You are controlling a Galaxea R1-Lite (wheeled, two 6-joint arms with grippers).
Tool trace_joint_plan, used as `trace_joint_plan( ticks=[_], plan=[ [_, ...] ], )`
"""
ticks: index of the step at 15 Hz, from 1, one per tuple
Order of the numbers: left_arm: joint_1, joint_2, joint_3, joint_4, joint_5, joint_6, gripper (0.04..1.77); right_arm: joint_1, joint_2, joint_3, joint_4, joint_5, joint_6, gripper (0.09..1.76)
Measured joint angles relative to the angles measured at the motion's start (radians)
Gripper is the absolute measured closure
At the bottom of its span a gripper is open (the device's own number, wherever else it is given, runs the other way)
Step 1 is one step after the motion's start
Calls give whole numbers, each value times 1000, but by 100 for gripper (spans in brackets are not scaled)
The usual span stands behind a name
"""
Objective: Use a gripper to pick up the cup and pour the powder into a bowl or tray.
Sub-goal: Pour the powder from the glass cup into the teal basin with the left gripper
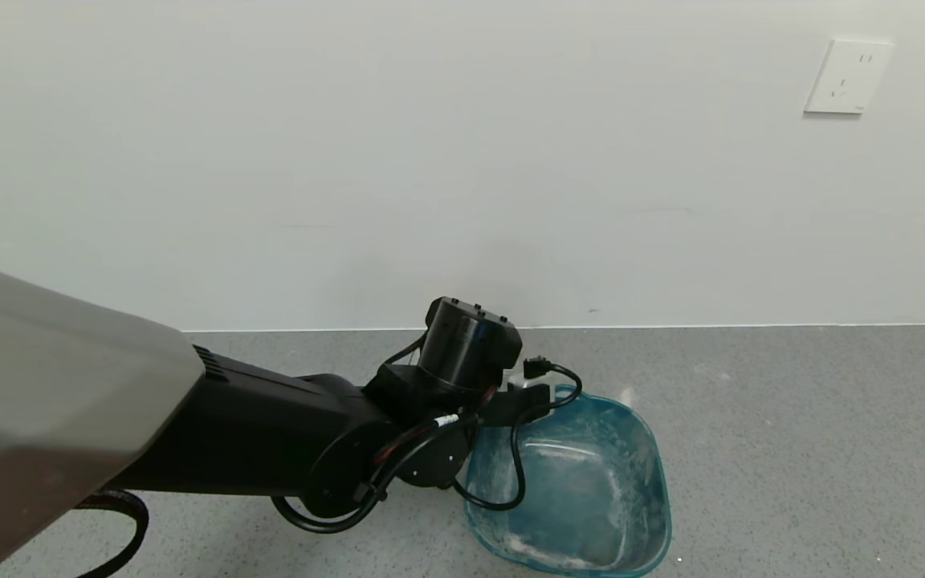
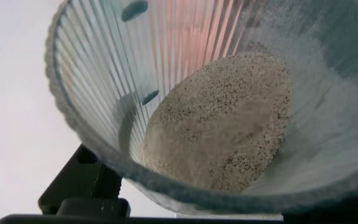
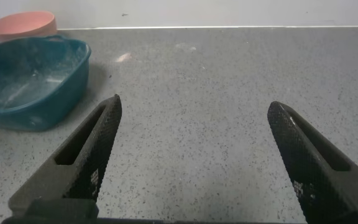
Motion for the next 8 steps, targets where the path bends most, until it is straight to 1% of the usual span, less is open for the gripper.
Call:
trace_joint_plan(
  ticks=[4,8],
  plan=[
    [-10,0,-8,-2,1,59,49,0,0,0,0,0,0,14],
    [-15,-1,-10,-2,14,107,49,0,0,0,0,0,0,14]
  ],
)
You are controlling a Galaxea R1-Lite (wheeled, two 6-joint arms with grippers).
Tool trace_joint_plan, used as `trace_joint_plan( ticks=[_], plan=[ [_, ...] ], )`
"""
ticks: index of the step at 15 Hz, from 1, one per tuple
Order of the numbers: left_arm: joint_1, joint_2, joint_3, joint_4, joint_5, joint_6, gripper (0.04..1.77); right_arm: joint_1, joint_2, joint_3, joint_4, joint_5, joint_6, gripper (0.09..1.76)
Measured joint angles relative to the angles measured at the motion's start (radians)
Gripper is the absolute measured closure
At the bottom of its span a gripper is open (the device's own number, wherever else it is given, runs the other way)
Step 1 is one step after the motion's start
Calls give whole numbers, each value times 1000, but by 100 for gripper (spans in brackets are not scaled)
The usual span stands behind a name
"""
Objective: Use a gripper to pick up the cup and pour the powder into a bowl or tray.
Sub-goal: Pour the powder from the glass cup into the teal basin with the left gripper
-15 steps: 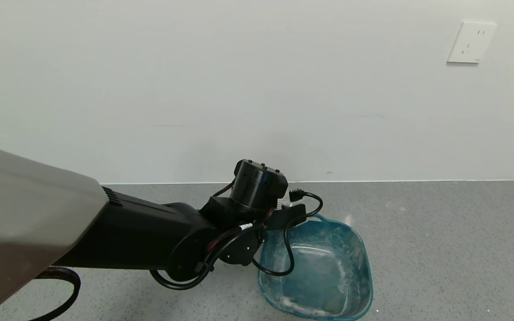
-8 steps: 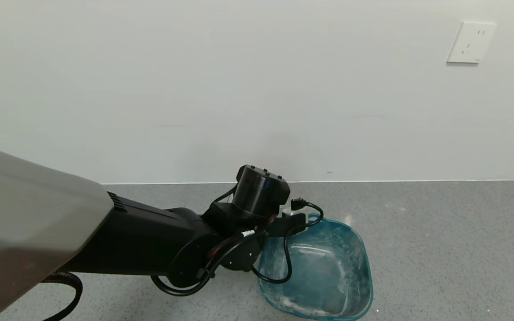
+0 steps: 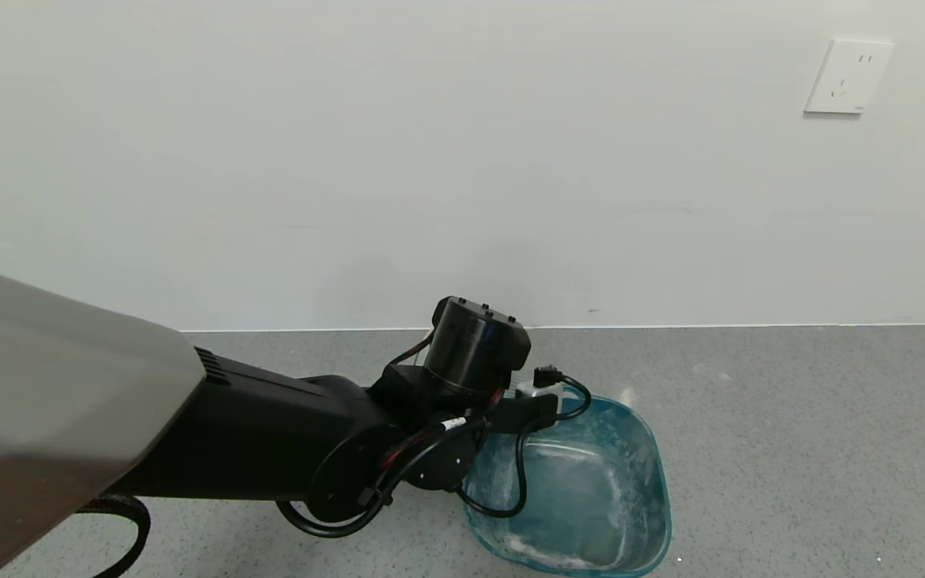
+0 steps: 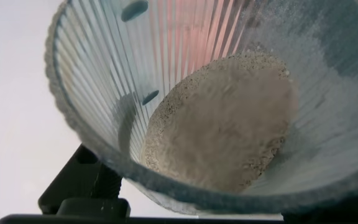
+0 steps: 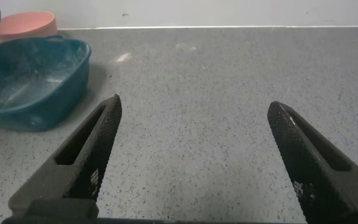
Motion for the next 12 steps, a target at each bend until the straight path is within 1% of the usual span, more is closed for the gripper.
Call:
trace_joint_plan(
  ticks=[2,6,7,12],
  plan=[
    [-2,0,-1,0,0,39,49,0,0,0,0,0,0,14],
    [-3,0,-5,-1,1,84,49,0,0,0,0,0,0,14],
    [-3,0,-3,-1,7,89,49,0,0,0,0,0,0,14],
    [-4,1,-8,0,33,169,49,0,0,0,0,0,0,14]
  ],
)
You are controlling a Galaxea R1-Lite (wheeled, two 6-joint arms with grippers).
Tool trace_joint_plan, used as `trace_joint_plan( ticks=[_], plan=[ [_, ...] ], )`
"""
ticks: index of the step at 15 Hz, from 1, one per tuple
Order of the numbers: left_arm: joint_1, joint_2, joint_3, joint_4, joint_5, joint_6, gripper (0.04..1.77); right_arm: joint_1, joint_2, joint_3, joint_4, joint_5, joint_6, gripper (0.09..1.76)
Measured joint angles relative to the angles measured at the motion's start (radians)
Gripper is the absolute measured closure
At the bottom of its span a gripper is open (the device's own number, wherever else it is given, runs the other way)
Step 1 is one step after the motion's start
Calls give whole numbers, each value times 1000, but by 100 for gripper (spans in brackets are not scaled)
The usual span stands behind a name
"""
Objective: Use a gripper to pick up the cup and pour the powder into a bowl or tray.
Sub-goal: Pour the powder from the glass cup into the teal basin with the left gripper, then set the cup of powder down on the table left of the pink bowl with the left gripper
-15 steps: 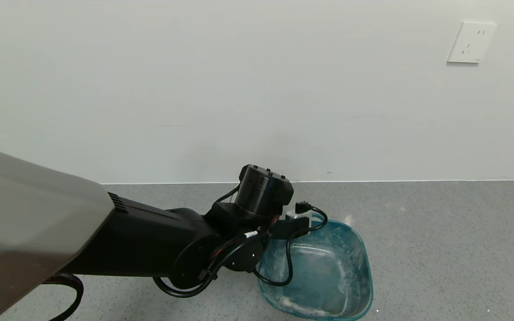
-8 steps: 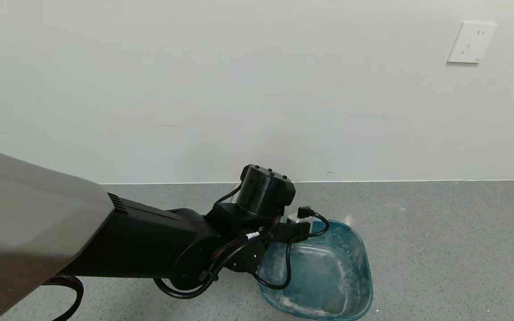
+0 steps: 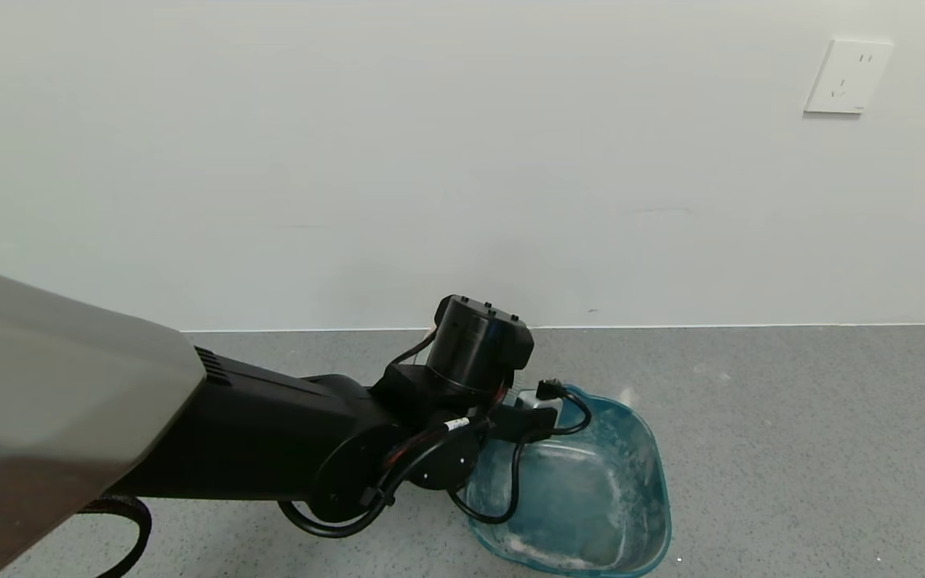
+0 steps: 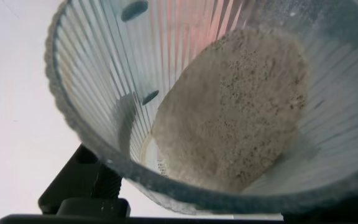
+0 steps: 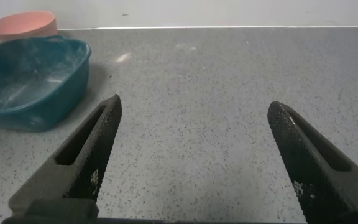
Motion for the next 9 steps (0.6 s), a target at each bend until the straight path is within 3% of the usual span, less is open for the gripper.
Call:
trace_joint_plan(
  ticks=[9],
  plan=[
    [-24,16,-49,1,40,97,49,0,0,0,0,0,0,14]
  ],
)
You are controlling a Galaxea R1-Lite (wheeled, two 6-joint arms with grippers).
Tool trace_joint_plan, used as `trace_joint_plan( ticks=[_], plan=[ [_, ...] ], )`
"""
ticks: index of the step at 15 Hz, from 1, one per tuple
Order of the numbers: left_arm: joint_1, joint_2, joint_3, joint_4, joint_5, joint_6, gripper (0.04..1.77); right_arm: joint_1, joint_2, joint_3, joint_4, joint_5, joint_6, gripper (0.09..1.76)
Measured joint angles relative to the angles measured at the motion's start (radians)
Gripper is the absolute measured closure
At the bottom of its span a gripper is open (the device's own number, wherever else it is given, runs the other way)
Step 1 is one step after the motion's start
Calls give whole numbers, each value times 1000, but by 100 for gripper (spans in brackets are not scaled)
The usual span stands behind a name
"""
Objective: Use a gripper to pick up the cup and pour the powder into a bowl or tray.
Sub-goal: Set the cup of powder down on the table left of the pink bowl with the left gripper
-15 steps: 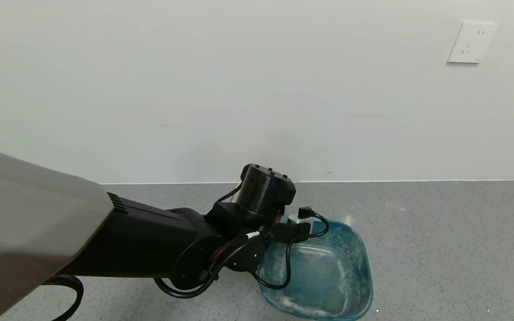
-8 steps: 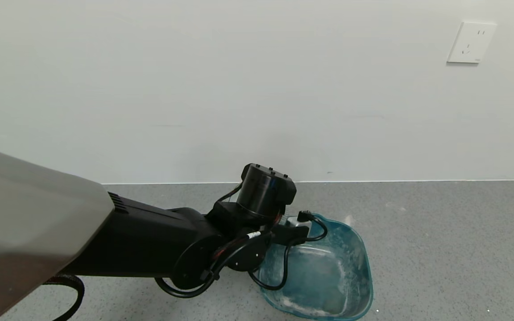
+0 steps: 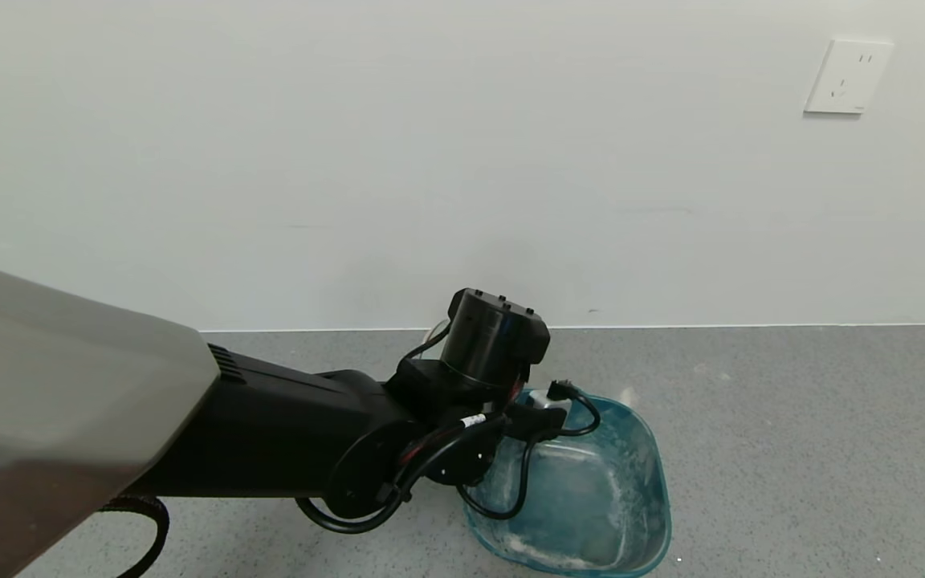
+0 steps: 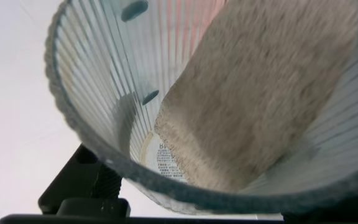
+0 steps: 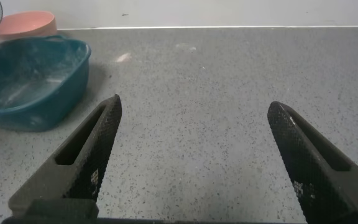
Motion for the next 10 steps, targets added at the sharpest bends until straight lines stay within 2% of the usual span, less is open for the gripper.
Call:
trace_joint_plan(
  ticks=[10],
  plan=[
    [-19,6,-10,4,43,50,49,0,0,0,0,0,0,14]
  ],
)
